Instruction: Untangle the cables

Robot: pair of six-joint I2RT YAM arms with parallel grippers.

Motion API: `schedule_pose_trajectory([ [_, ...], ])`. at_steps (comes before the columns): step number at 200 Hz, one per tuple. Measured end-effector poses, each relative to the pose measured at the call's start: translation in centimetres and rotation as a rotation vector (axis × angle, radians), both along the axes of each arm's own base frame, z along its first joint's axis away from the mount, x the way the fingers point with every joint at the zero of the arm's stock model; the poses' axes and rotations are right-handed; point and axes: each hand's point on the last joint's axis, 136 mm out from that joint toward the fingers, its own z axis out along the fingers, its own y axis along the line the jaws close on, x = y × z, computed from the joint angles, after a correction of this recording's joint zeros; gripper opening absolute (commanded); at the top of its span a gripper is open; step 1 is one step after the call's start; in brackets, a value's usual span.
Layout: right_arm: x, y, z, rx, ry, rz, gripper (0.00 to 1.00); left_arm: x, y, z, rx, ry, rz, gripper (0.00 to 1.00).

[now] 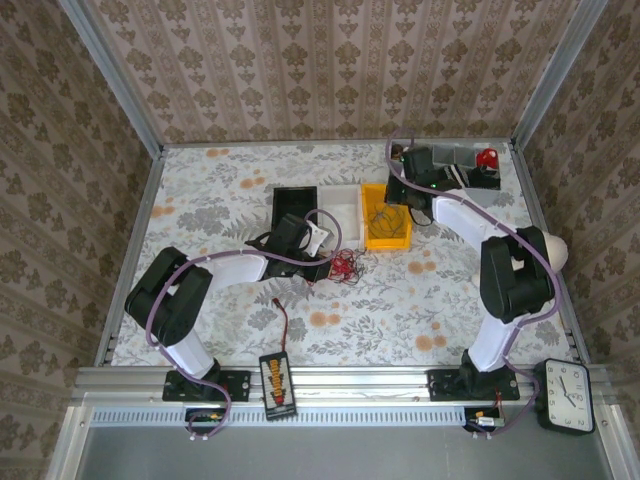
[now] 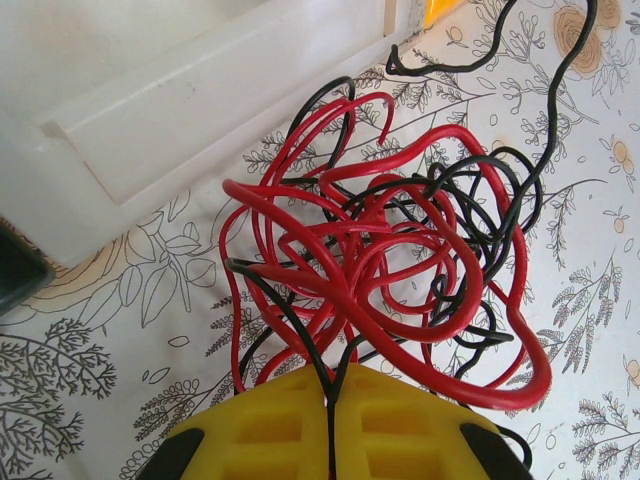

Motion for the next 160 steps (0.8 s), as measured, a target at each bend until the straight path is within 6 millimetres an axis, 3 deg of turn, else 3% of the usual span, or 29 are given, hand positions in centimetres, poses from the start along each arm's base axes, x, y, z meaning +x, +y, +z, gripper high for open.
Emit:
schedule_pose_trajectory([
  [16,-0.1,-0.3,-1.4,-0.03,0.038,-0.03,0.45,0.0,0.0,0.0,0.0,0.001,0.0,0.0],
  [35,-0.5,-0.3,-1.8,-0.056,0.056,-0.039,0.56,-0.1,0.0,0.0,0.002,0.002,-0.001,0.0],
  [54,-0.8,-0.4,-1.0,-0.062,0.037,-0.047,0.6,-0.2,0.0,-0.1,0.005,0.005,-0.004,0.0],
  [80,-2.6,-1.2,1.1,-0.068,-0.004,-0.062,0.61,-0.3,-0.1,-0.1,0.005,0.006,-0.007,0.0],
  [116,-4.9,-1.8,4.0,-0.047,-0.069,-0.06,0.56,-0.3,-0.1,-0.2,0.006,0.007,-0.007,0.0],
  [136,-7.0,-0.7,3.9,0.003,-0.064,0.001,0.56,-0.3,-0.1,-0.3,0.009,0.01,-0.007,0.0],
  [160,-10.7,3.5,2.1,0.057,-0.008,0.164,0.55,-0.4,-0.1,-0.4,0.009,0.014,-0.009,0.0],
])
